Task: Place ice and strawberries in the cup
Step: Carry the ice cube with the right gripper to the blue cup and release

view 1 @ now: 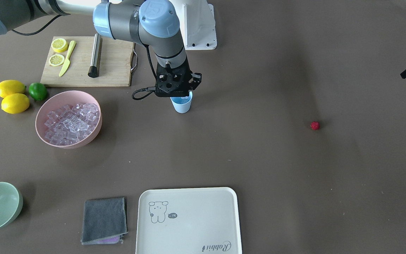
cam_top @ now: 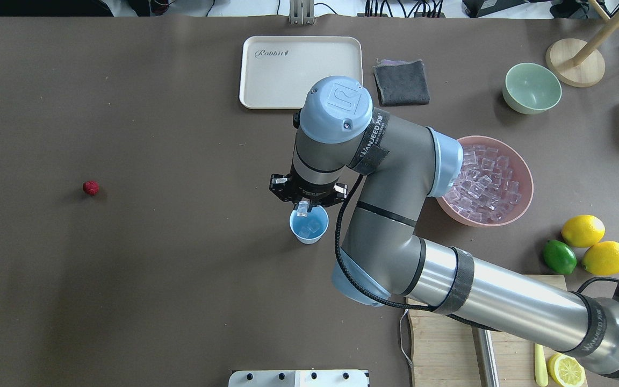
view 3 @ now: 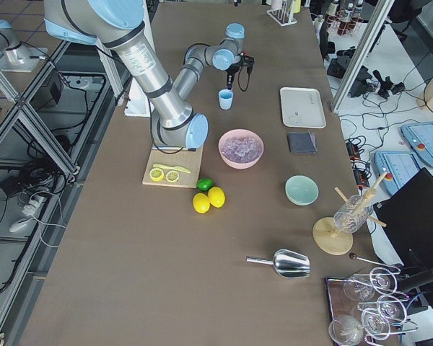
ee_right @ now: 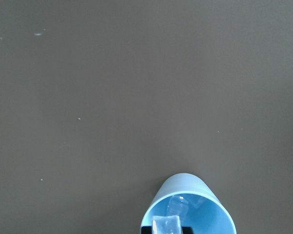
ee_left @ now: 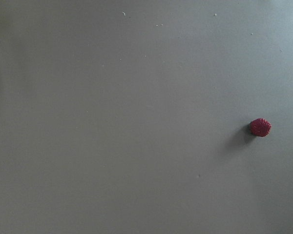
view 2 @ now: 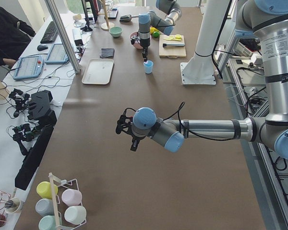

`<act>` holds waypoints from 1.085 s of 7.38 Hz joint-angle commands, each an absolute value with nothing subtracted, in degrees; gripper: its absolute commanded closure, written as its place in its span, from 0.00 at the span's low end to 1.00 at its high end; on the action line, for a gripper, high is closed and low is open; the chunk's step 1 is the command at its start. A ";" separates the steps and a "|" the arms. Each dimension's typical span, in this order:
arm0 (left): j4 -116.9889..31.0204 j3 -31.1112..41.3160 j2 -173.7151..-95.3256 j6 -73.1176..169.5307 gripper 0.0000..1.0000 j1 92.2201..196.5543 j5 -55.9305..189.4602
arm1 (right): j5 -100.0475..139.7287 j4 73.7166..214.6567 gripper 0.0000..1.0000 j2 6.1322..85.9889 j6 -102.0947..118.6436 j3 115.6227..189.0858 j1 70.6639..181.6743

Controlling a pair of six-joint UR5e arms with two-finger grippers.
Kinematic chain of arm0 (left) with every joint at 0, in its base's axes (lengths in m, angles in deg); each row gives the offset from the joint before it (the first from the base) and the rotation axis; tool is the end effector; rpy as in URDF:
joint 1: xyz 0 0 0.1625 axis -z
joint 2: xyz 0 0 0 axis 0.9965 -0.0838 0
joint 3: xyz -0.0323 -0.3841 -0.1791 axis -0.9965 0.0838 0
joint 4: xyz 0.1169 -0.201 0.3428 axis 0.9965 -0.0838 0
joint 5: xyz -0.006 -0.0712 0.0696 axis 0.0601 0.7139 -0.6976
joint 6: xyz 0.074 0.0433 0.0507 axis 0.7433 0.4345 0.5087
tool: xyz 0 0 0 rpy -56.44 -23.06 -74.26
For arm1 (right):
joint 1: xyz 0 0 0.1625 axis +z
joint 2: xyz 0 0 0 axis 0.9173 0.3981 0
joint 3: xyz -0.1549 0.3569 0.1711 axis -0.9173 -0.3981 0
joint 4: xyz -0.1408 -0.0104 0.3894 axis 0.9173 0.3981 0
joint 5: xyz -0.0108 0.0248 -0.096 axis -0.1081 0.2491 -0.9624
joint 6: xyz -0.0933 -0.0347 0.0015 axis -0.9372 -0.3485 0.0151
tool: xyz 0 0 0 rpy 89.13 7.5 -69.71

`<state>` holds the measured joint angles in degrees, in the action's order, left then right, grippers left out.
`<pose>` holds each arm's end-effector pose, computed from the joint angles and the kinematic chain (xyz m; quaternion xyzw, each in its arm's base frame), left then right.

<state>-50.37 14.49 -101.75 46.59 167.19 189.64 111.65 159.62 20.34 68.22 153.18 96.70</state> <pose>0.0053 -0.4135 0.5943 0.1382 0.4807 0.0589 0.8639 -0.5534 -0.4274 0.1469 -0.0364 -0.4380 0.0435 0.8972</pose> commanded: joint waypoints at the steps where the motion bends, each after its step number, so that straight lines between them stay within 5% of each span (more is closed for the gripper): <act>1: -50.37 14.50 -101.74 46.59 0.03 167.19 189.64 | 111.69 159.73 1.00 20.81 68.41 153.23 96.16; 2: -50.28 14.50 -101.74 46.59 0.03 167.19 189.64 | 111.87 159.73 0.57 21.16 68.41 153.31 96.07; 3: -50.28 14.42 -101.74 45.98 0.03 167.19 189.64 | 111.95 159.73 0.01 22.12 68.41 153.92 96.07; 8: -50.54 14.85 -108.24 19.20 0.03 156.25 182.48 | 114.76 171.58 0.00 29.04 61.33 169.71 101.23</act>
<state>-50.17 14.47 -106.83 25.32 160.96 186.78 113.53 168.59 25.60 65.09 164.33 98.64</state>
